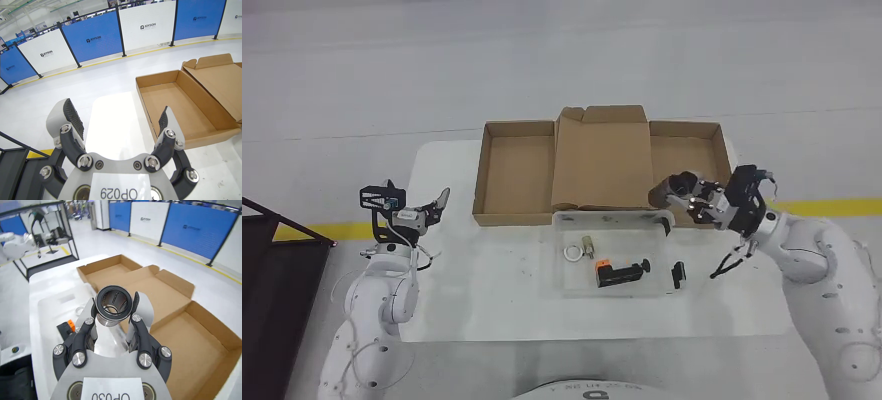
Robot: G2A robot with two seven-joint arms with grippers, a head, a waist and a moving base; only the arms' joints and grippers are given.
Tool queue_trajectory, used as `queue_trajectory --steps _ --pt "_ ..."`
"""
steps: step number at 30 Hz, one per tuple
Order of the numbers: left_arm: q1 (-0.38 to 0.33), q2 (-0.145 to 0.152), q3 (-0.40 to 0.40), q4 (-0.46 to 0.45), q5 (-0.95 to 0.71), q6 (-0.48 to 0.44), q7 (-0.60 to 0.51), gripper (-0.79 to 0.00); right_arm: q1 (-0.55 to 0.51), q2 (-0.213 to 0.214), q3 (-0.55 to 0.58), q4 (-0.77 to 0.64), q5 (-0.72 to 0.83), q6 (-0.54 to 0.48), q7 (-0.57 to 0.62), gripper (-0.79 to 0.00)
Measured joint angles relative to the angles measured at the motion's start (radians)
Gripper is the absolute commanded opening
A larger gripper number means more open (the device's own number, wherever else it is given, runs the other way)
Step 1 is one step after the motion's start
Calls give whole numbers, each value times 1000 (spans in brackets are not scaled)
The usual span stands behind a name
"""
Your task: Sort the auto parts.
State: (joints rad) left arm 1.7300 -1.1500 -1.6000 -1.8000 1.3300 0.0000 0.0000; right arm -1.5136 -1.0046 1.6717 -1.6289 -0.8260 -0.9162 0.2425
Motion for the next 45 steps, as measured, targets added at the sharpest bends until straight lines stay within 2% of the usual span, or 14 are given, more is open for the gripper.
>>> queue_trajectory --steps 5,8,13,20,22,23,24,32,37,41,45 --pt "0 0 0 0 0 0 0 0 150 2 -32 172 73 106 94 -785" --pt "0 0 0 0 0 0 0 0 231 -4 -87 252 17 215 139 -785" --pt "0 0 0 0 0 0 0 0 349 -29 -226 414 -116 387 142 -785" --pt "0 0 0 0 0 0 0 0 456 -57 -344 598 -150 431 114 -785" --pt "0 0 0 0 0 0 0 0 470 -61 -357 621 -157 434 105 -545" --pt "0 0 0 0 0 0 0 0 473 -61 -359 628 -158 435 100 -249" --pt "0 0 0 0 0 0 0 0 476 -62 -360 635 -157 435 95 0" --pt "0 0 0 0 0 0 0 0 448 -54 -328 596 -138 439 79 0" --pt "0 0 0 0 0 0 0 0 360 -40 -283 453 -130 426 69 0" --pt "0 0 0 0 0 0 0 0 238 -19 -194 286 -44 287 49 0" --pt "0 0 0 0 0 0 0 0 108 2 -127 114 29 83 88 0"
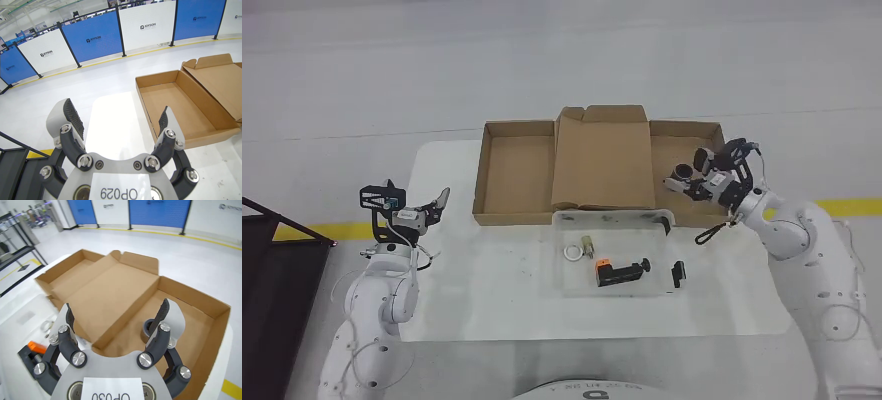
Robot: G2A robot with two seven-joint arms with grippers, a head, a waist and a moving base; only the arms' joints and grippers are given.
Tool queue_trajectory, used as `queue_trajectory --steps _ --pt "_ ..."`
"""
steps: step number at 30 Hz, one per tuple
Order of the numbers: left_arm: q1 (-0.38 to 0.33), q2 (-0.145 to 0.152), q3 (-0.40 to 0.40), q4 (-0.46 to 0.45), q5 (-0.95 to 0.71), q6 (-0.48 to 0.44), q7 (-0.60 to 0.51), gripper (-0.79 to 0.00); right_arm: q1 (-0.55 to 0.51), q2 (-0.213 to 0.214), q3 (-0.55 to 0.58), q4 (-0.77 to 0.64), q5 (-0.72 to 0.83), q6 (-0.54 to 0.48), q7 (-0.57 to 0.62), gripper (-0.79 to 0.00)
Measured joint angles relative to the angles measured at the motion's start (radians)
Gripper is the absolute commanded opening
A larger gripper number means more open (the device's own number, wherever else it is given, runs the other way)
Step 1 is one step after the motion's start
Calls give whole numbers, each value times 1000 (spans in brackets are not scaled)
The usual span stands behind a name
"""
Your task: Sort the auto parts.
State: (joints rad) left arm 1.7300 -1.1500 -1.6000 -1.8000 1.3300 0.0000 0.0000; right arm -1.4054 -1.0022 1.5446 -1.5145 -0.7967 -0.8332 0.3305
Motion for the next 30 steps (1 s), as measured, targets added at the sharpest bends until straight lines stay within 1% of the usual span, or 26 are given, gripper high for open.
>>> queue_trajectory --steps 2,3,11,14,17,19,22,24,25,26,30 --pt "0 0 0 0 0 0 0 0 -31 7 8 -45 12 -75 34 0" --pt "0 0 0 0 0 0 0 0 -37 8 10 -55 14 -93 45 0" --pt "0 0 0 0 0 0 0 0 -37 8 7 -55 11 -85 46 0" --pt "0 0 0 0 0 0 0 0 -39 7 -47 -97 -63 -98 83 0" --pt "0 0 0 0 0 0 0 0 -36 11 -86 -145 -192 -154 116 0" --pt "0 0 0 0 0 0 0 0 -42 13 -102 -172 -272 -176 116 0" --pt "0 0 0 0 0 0 0 0 -56 17 -116 -197 -355 -180 91 0" --pt "0 0 0 0 0 0 0 0 -65 20 -124 -212 -396 -179 73 -40" --pt "0 0 0 0 0 0 0 0 -69 22 -128 -218 -413 -179 67 -77" --pt "0 0 0 0 0 0 0 0 -72 24 -132 -225 -431 -179 62 -80" --pt "0 0 0 0 0 0 0 0 -77 28 -163 -242 -521 -162 59 -135"
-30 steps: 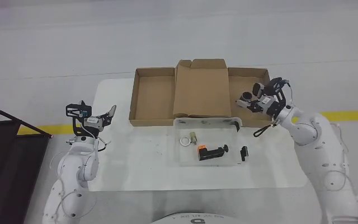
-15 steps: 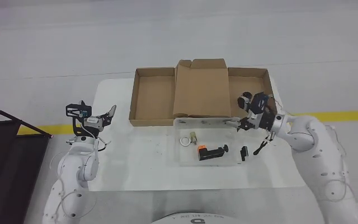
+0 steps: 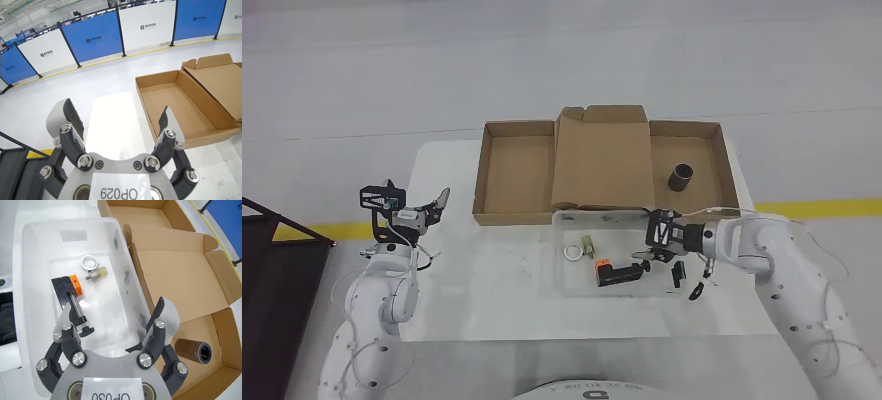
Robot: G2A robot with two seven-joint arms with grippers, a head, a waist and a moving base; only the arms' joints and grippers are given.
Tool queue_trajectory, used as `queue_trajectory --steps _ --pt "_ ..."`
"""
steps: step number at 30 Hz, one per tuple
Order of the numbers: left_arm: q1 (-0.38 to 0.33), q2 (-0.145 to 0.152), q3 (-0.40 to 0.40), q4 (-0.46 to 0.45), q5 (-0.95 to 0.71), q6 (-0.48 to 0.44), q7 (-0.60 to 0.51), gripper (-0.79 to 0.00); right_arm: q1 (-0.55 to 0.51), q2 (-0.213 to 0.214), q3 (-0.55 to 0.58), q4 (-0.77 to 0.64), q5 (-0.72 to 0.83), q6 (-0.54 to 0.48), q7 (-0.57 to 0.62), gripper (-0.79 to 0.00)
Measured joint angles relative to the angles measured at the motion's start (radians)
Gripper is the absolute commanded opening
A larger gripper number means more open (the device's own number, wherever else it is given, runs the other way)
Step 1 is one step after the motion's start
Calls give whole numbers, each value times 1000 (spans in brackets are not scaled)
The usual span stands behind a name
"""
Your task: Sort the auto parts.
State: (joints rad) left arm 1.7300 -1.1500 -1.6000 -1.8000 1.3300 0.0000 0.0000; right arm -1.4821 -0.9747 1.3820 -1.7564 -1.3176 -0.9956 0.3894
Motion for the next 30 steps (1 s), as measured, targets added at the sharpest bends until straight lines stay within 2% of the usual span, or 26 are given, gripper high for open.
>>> queue_trajectory --steps 6,21,24,26,30 --pt "0 0 0 0 0 0 0 0 18 -3 -58 7 -64 22 -5 -148" --pt "0 0 0 0 0 0 0 0 22 14 -134 -13 -128 -17 -34 -215" --pt "0 0 0 0 0 0 0 0 32 18 -153 -6 -138 -17 -28 -240" --pt "0 0 0 0 0 0 0 0 38 20 -164 -2 -143 -17 -23 -209" --pt "0 0 0 0 0 0 0 0 54 22 -184 14 -152 -15 2 -240"
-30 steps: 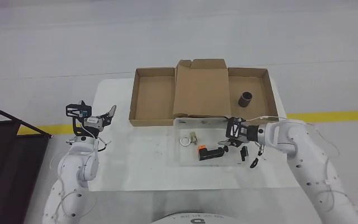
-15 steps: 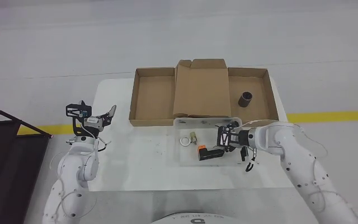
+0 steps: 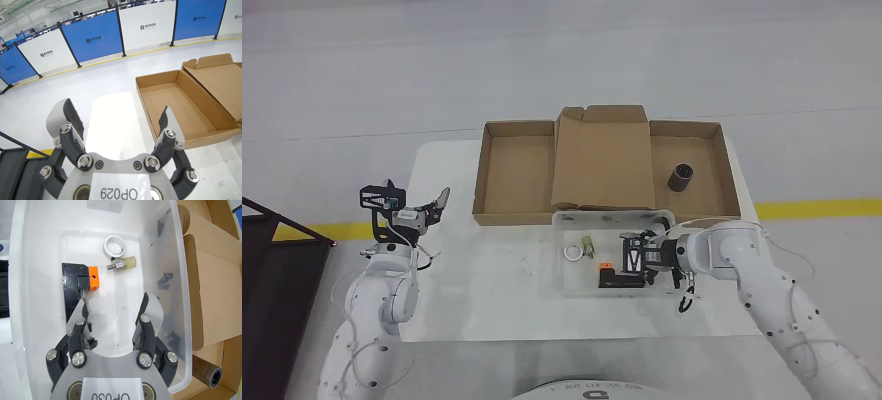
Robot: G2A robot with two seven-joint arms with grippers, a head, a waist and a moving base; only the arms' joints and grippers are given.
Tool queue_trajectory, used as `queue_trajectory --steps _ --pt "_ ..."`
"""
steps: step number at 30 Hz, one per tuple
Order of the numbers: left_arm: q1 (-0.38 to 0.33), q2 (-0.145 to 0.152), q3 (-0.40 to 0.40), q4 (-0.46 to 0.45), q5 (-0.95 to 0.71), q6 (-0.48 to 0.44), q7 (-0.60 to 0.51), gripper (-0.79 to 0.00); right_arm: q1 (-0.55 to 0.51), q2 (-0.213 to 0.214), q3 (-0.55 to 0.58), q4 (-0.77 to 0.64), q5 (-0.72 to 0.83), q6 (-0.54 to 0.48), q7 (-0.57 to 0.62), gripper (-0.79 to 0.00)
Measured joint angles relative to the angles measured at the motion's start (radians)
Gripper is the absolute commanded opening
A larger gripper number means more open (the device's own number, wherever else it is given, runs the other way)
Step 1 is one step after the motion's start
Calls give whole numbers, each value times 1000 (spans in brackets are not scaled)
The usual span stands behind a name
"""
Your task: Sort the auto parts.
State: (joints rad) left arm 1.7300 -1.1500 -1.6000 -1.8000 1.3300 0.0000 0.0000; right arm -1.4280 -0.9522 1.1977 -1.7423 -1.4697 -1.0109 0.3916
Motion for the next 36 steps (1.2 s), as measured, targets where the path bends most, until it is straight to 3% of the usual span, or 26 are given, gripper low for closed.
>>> queue_trajectory --steps 4,5,6,11,17,21,29,31,36 --pt "0 0 0 0 0 0 0 0 12 -1 -11 7 11 9 16 -203" --pt "0 0 0 0 0 0 0 0 12 -1 -10 7 18 16 13 -55" --pt "0 0 0 0 0 0 0 0 11 -1 -5 5 33 28 -2 -52" --pt "0 0 0 0 0 0 0 0 -11 7 50 -7 100 27 -78 -179" --pt "0 0 0 0 0 0 0 0 -41 22 50 -48 74 -2 -46 -151" --pt "0 0 0 0 0 0 0 0 -41 27 25 -59 44 1 -4 -77" --pt "0 0 0 0 0 0 0 0 -18 23 -7 -47 70 42 82 -132" --pt "0 0 0 0 0 0 0 0 -10 21 -9 -41 85 83 103 -203" --pt "0 0 0 0 0 0 0 0 -2 14 -4 -38 130 211 125 -185"
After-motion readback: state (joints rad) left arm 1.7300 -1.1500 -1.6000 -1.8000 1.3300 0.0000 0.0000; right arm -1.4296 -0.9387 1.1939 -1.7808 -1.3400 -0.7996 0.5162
